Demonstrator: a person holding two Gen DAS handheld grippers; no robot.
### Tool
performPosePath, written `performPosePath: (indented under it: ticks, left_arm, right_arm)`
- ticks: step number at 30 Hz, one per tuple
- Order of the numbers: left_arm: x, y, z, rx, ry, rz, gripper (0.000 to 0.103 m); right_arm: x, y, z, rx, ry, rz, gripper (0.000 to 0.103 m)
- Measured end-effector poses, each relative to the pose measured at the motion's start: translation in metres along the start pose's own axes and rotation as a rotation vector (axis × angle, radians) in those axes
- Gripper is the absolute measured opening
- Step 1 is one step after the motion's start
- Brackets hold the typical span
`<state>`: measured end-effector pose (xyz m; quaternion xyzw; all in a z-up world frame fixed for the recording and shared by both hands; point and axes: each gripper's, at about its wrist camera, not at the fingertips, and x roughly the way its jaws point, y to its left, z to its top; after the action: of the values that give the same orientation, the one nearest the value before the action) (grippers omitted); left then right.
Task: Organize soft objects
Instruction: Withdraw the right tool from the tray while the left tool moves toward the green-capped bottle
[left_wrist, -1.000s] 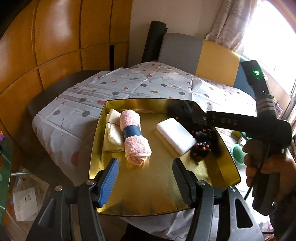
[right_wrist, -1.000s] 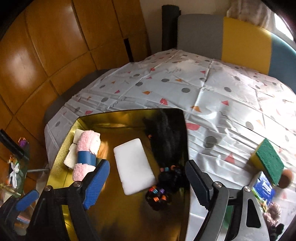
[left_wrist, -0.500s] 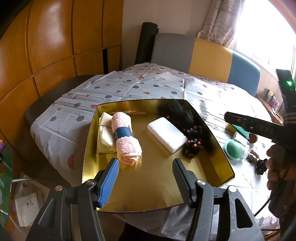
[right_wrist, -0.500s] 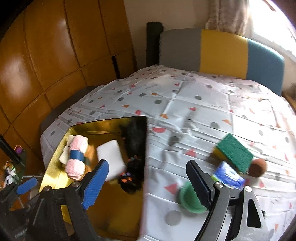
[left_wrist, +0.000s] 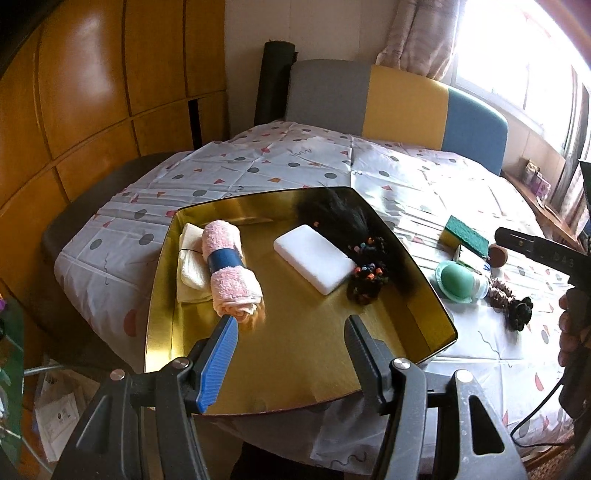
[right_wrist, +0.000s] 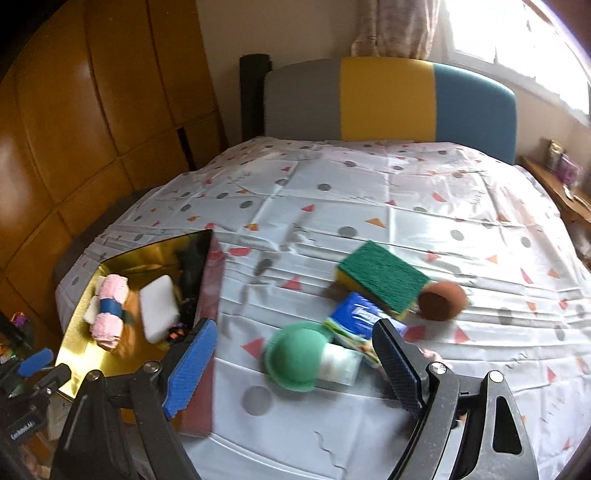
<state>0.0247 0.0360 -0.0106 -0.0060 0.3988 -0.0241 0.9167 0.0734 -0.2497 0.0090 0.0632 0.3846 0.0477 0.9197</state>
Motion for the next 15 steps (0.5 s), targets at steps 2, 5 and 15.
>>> performPosePath:
  ticks: [2, 5, 15]
  left_arm:
    - [0.001, -0.002, 0.000, 0.006, 0.003, 0.001, 0.061]
    - [0.003, -0.005, -0.001, 0.019, 0.009, 0.000, 0.061]
    - [0.007, -0.022, -0.002, 0.065, 0.028, -0.047, 0.061]
  right_arm:
    - [-0.005, -0.010, -0.002, 0.005, -0.005, -0.018, 0.087]
    - [-0.011, -0.030, -0.004, 0.026, -0.012, -0.047, 0.089]
    - [-0.026, -0.130, -0.024, 0.187, -0.026, -0.257, 0.089]
